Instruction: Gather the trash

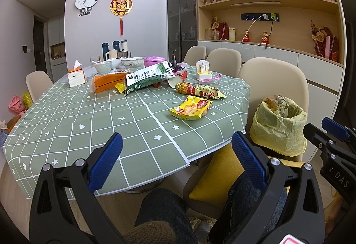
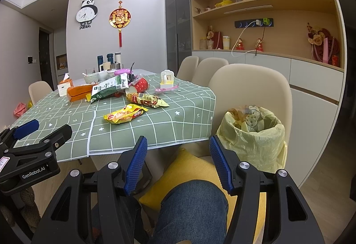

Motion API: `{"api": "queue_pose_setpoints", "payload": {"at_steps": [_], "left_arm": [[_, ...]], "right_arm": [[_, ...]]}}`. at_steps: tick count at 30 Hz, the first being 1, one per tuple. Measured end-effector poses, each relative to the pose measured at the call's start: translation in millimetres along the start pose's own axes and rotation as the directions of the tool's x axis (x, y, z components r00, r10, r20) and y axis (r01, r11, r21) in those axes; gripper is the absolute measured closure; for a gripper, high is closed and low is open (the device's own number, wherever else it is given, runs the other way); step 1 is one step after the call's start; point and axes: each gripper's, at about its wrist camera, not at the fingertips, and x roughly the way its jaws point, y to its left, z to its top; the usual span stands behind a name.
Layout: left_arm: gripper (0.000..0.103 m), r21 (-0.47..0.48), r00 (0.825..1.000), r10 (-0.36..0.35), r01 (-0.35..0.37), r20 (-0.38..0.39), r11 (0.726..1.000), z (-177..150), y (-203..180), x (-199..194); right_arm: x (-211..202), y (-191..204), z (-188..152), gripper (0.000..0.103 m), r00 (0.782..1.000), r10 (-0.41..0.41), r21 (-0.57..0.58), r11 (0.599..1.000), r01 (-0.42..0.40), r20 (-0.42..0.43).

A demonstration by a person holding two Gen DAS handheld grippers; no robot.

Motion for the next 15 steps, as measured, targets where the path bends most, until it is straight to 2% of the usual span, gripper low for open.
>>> {"api": "queue_pose_setpoints", "payload": {"at_steps": [15], "left_arm": [[0.009, -0.002, 1.0, -0.003, 0.003, -0.008, 1.0, -0.3, 1.8, 1.2]], "right_arm": [[0.3, 0.2, 0.0, 0.048, 1.0, -0.001, 0.0, 1.0, 0.001, -0.001]]}}
